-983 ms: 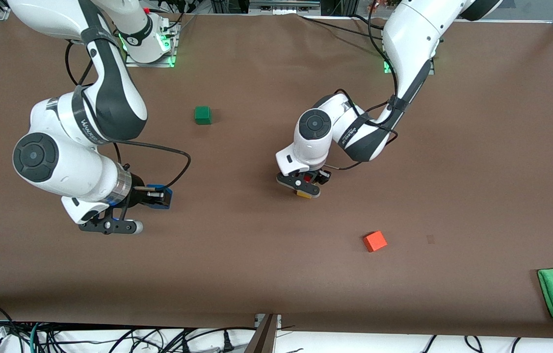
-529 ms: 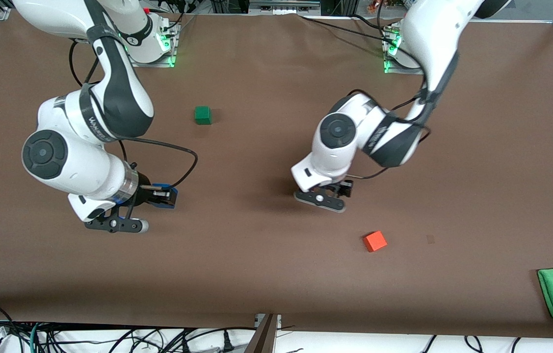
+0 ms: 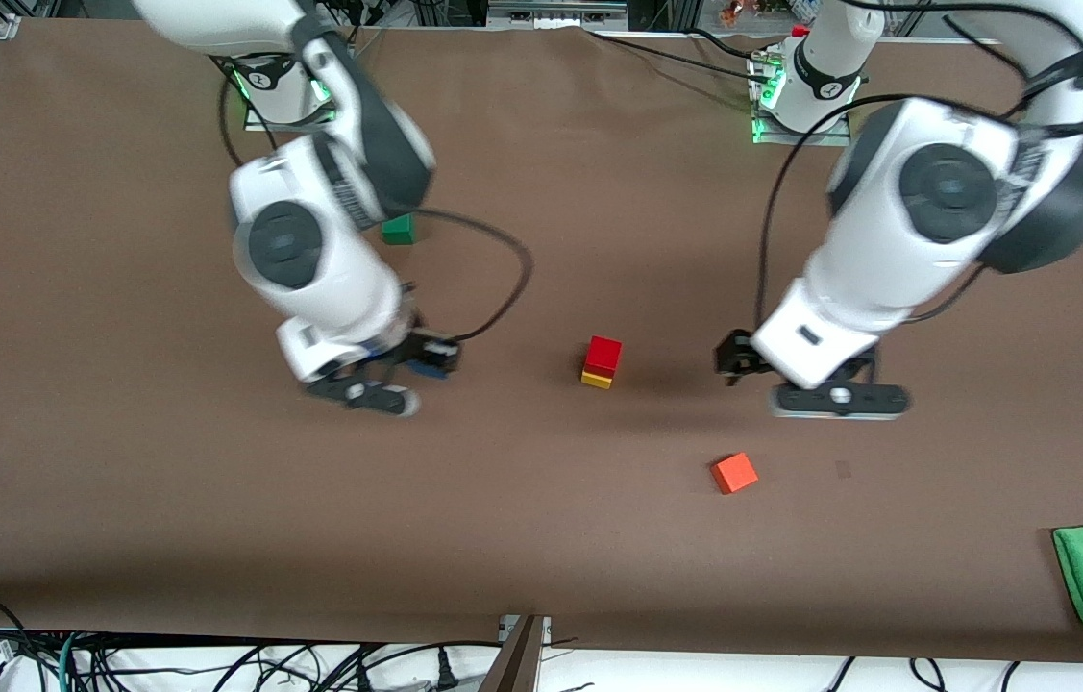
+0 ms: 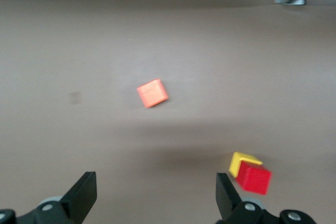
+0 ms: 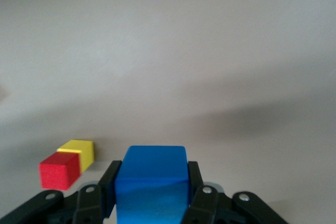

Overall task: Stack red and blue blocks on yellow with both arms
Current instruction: 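Carry the blue cube over the red cube while the left gripper withdraws, then lower the blue cube onto the red cube and open the right gripper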

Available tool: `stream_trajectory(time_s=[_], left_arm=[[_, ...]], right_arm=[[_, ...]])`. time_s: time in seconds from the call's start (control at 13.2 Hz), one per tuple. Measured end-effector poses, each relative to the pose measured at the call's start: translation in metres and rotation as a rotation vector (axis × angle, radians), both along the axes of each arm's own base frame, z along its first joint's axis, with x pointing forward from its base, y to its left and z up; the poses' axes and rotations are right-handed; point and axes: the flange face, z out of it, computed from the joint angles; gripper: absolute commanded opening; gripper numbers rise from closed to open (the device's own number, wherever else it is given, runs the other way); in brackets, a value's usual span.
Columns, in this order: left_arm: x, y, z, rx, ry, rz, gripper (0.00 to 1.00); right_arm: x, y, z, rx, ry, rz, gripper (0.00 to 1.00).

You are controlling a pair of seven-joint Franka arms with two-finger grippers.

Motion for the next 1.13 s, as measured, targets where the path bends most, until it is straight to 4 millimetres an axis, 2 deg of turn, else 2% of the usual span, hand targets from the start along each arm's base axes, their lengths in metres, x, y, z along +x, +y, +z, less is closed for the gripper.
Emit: stream_trajectory(time_s=[0.15, 0.23, 0.3, 0.45, 0.61, 0.76, 0.91, 1.13], left_arm=[[-0.005, 0.048, 0.025, 0.026, 0.029, -0.039, 1.00], [-0.010, 0.074, 0.040, 0.021, 0.045, -0.056, 1.00], [-0.017, 0.099, 0.055, 0.010, 0.068, -0.071, 1.00], [-0.037, 0.137, 0.079, 0.013, 0.119, -0.079, 1.00], [-0.055, 0.154, 0.095, 0.034, 0.147, -0.062, 1.00], [-0.067, 0.162, 0.099, 0.047, 0.164, -0.049, 1.00], [-0.074, 0.168, 0.092, 0.054, 0.188, -0.035, 1.00], [-0.075, 0.185, 0.077, 0.011, 0.223, 0.005, 1.00]], right_arm=[[-0.034, 0.067, -0.026, -0.022, -0.039, -0.053, 0.28], [-0.047, 0.094, -0.037, -0.018, -0.055, -0.077, 0.28], [-0.053, 0.115, -0.046, -0.006, -0.070, -0.098, 0.28], [-0.056, 0.141, -0.064, 0.042, -0.109, -0.144, 0.28], [-0.060, 0.160, -0.078, 0.085, -0.135, -0.187, 0.29], [-0.062, 0.167, -0.082, 0.099, -0.142, -0.200, 0.33], [-0.064, 0.169, -0.082, 0.099, -0.142, -0.199, 0.35], [-0.070, 0.174, -0.096, 0.088, -0.132, -0.196, 0.39]])
